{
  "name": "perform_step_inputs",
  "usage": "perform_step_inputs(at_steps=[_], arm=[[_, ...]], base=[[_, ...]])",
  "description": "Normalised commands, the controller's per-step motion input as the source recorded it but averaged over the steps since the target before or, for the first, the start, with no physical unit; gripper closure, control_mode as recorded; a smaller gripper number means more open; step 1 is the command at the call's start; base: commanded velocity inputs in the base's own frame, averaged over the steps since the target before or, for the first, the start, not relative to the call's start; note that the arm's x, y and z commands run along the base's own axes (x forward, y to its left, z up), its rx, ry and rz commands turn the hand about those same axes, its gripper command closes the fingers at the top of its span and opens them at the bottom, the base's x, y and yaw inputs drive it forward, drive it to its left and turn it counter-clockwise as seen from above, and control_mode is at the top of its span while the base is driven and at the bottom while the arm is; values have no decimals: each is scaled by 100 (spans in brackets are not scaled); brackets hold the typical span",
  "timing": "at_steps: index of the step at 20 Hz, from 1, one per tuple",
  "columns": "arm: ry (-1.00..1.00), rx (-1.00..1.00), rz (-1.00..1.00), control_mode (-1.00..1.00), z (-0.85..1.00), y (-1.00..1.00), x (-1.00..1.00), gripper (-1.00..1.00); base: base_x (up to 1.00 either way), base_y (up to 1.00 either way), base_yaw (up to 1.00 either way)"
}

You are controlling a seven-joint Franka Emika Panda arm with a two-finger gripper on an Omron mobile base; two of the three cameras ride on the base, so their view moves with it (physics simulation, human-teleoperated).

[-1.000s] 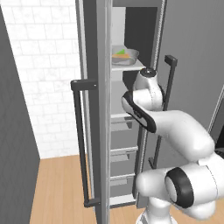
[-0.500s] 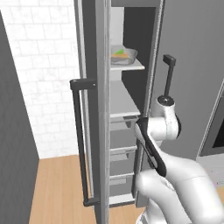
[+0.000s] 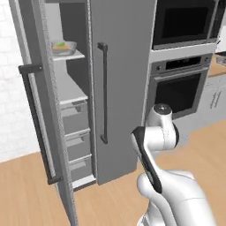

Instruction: Take the meat container that has the chicken drumstick and place it on the second highest rack of the freezer. Then take the vegetable container that has the squash and lemon wedge and place it on the highest rack of the freezer.

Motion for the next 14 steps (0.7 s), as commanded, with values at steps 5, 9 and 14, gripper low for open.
perform_step_inputs(at_steps=[5, 9, 14], arm=[[0, 0, 0, 100, 0, 0, 0, -100], [0, 0, 0, 100, 0, 0, 0, -100], [0, 0, 0, 100, 0, 0, 0, -100]], base=[[10, -100, -32], [88, -100, 5], [97, -100, 7]])
